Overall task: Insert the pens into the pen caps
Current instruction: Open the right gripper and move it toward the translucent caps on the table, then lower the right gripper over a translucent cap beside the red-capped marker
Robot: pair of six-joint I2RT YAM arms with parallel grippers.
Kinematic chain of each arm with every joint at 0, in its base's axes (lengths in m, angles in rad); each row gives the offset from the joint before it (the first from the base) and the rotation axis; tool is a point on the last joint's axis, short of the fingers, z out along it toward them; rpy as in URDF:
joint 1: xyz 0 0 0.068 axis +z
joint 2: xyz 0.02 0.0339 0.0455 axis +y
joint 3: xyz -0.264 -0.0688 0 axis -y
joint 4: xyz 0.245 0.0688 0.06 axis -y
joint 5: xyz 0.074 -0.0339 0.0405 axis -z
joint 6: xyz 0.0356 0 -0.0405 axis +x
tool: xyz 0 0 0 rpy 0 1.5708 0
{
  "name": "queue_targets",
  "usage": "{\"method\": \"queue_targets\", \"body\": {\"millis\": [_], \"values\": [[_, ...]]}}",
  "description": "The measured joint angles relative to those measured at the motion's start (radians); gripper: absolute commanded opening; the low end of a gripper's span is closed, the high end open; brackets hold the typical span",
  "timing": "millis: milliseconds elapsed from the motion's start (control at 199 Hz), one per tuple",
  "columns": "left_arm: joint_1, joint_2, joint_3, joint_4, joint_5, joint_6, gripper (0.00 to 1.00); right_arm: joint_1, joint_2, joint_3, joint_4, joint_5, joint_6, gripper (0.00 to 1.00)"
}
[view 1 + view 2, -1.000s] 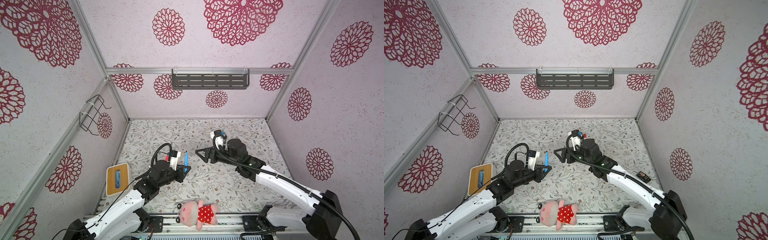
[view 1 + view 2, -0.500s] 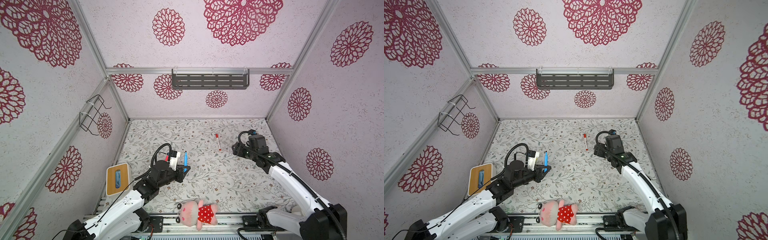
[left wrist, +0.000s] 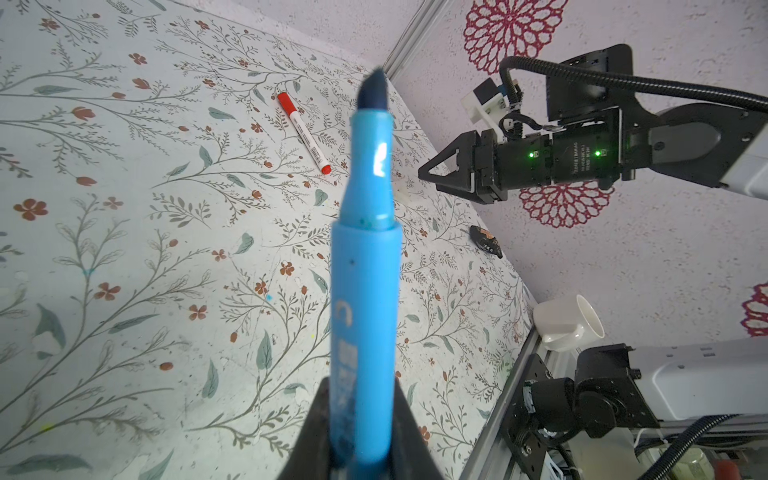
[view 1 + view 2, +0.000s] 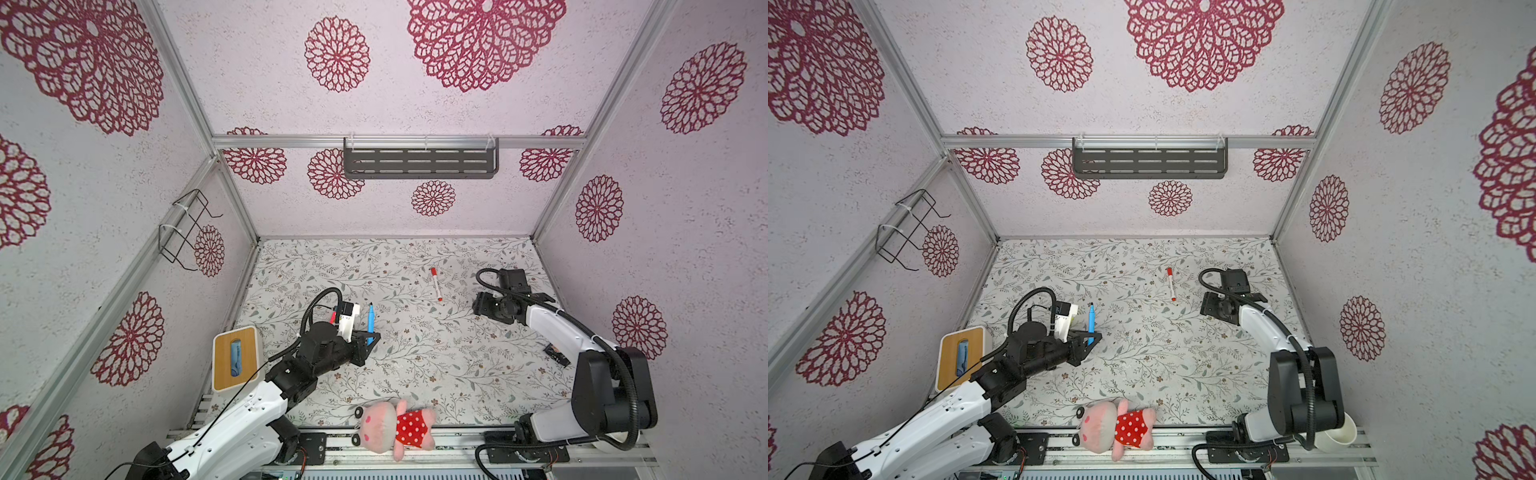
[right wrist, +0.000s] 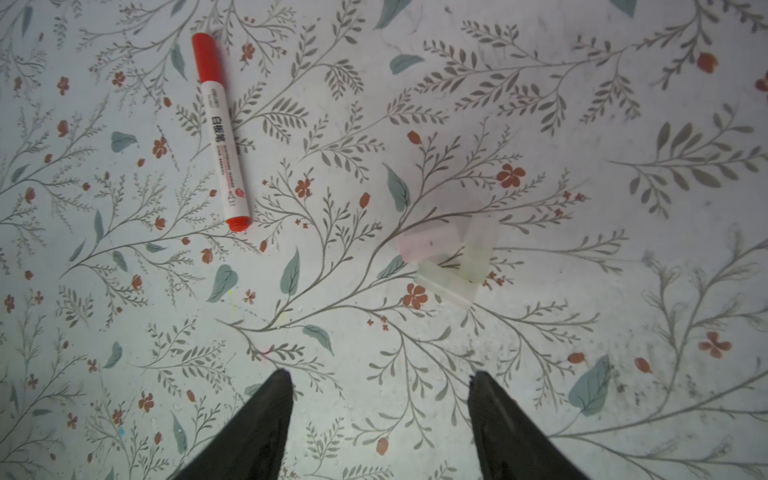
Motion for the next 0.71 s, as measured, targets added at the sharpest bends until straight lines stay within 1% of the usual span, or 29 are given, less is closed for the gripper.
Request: {"method": "queue_targets", "body": {"millis": [196,358,705], "values": [[0.0,-0.014,-0.015,-0.003,-0.004,0.0,0.0,-0.026,0.107,0.039,0.013,-0.035,-0.034,0.7],[0.0,-0.022,-0.016,-0.007,-0.007,0.0,0.0,-0.029,0.159,0.064,0.028,-0.059,-0.053,0.68],[0.0,-0.045,-0.029,-0.015,-0.027,0.0,0.0,-0.029,0.196,0.105,0.036,-0.07,-0.07,0.67]]}}
